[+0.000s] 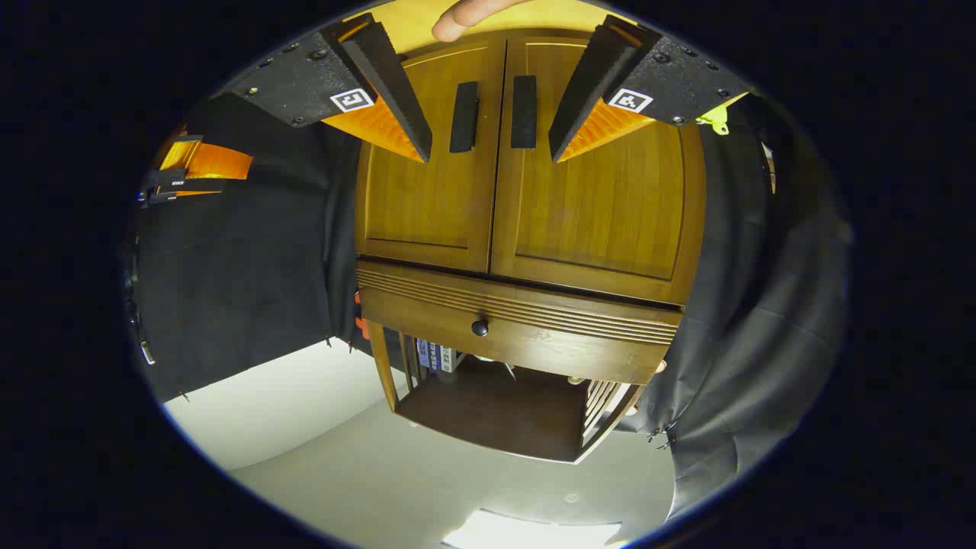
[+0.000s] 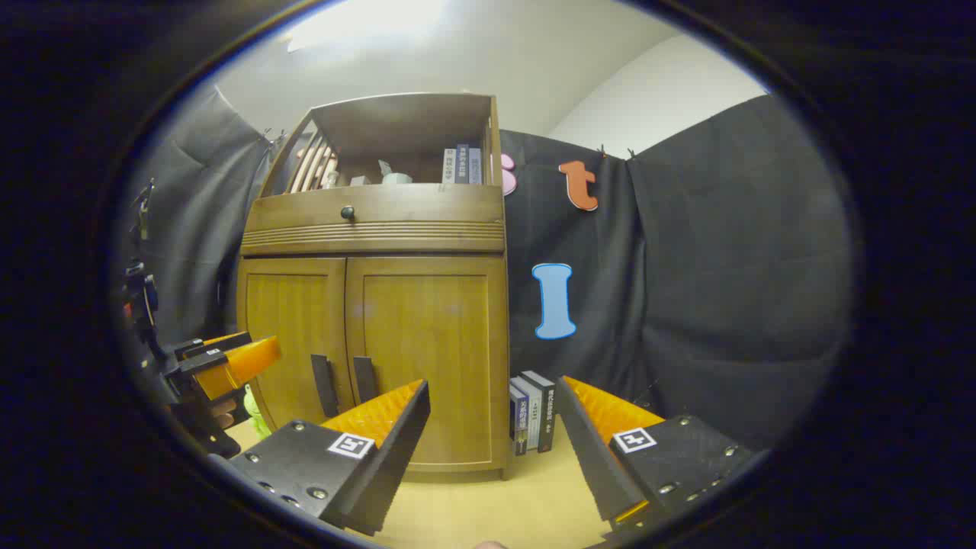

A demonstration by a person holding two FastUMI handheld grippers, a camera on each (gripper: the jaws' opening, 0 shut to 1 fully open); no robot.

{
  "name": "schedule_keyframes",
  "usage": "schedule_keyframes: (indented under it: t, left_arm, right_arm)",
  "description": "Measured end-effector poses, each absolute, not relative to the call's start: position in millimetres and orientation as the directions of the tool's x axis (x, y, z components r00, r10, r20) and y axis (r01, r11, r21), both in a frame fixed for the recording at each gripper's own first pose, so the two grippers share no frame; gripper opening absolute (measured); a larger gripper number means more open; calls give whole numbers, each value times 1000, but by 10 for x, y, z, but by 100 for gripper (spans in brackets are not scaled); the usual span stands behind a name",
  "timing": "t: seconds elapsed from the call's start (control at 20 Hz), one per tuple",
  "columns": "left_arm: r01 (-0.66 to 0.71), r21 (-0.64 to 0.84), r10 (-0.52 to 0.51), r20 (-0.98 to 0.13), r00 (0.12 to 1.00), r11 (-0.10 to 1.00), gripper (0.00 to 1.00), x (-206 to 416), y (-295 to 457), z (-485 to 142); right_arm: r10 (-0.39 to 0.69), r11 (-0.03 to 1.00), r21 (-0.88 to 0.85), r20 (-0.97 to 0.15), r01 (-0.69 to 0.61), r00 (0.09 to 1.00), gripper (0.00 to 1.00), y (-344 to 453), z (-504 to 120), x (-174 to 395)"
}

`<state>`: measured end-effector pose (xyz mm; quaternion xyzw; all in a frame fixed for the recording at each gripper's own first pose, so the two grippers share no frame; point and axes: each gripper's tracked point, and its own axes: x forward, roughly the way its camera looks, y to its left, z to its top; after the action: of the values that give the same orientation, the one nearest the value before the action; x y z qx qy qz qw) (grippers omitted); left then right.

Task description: Open the right door of the double-door shoe cabinet with the right hand, and open the left door with the left hand.

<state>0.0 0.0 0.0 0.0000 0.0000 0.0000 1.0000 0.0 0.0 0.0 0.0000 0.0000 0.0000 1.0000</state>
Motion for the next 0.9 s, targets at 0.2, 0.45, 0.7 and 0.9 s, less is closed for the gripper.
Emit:
schedule_keyframes:
  t: [0.2,0.45,0.7,0.9]
  left_arm:
    - [38,-5,-38,-19,999,999,93,17,-119,-66]
    - [46,-2,-46,-39,998,999,92,55,-152,-128]
    - [52,-5,-53,-47,998,999,92,69,-153,-154]
    - [55,1,-55,-22,998,998,92,89,-124,-100]
  right_arm:
    - [-4,1000,12,-1,4,1000,98,-69,53,-5]
    - [-29,1000,7,-7,29,1000,98,-174,33,78]
    - [-48,999,-1,-12,48,999,98,-267,19,183]
    - [-72,997,-20,-5,72,997,98,-345,5,301]
